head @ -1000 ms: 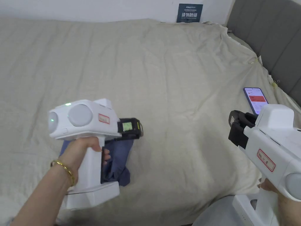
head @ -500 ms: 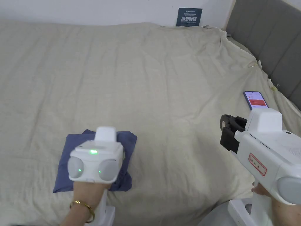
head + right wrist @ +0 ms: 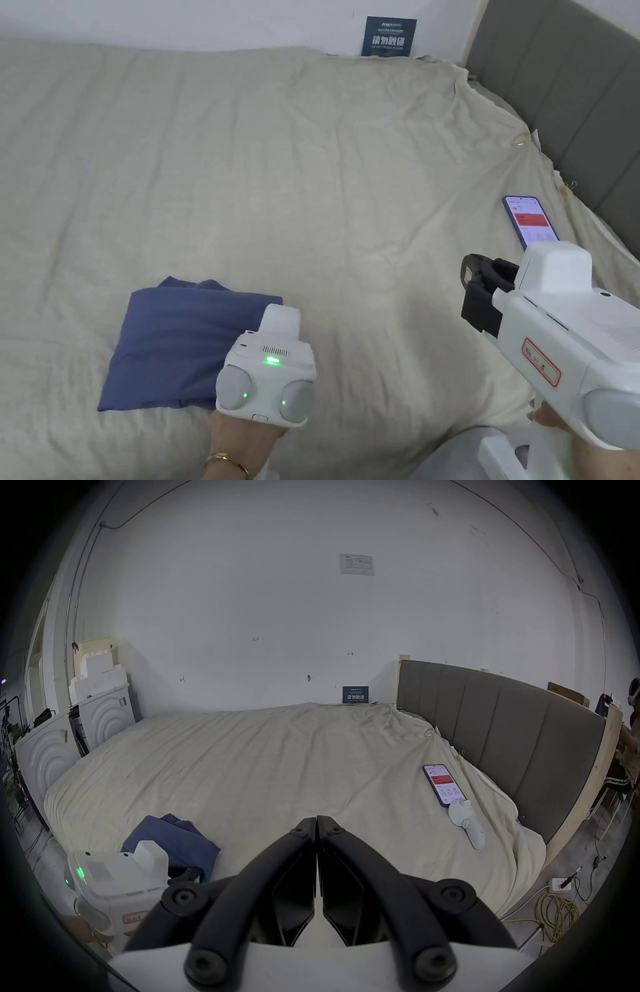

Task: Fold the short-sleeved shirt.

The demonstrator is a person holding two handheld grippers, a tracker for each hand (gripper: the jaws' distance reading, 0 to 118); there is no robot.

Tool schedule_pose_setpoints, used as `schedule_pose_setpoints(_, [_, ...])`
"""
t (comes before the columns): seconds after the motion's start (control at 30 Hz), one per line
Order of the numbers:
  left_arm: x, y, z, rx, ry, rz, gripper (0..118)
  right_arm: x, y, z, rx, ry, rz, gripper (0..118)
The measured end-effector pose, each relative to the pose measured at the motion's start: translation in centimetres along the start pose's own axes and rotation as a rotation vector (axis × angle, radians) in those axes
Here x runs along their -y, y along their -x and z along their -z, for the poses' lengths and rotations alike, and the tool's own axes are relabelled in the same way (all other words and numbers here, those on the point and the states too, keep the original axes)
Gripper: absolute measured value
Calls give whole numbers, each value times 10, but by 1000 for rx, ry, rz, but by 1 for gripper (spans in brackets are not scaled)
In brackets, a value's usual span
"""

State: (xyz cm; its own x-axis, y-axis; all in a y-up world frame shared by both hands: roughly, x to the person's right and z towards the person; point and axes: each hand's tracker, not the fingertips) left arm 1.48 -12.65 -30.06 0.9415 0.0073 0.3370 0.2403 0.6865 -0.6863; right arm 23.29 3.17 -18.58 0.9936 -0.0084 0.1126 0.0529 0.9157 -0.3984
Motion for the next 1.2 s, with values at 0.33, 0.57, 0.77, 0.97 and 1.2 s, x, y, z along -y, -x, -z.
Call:
schedule_pose_setpoints(0.33, [-79, 28, -64, 416, -115, -318, 0, -15, 10, -12, -30, -54, -18, 0])
schedule_pose_setpoints(0.57, [-101, 110, -128, 75, -358, -128, 0, -29, 30, -6, -70, -120, -1, 0])
schedule_pose_setpoints(0.77, [-74, 167, -151, -168, -429, -143, 0, -42, 86, 10, -162, -189, 7, 0])
schedule_pose_setpoints(0.97, [-44, 193, -172, -249, -460, -157, 0, -30, 171, 58, -284, -160, 37, 0])
schedule_pose_setpoints(1.2, [-26, 212, -171, -219, -430, -186, 0, 46, 244, 118, -285, 60, -3, 0])
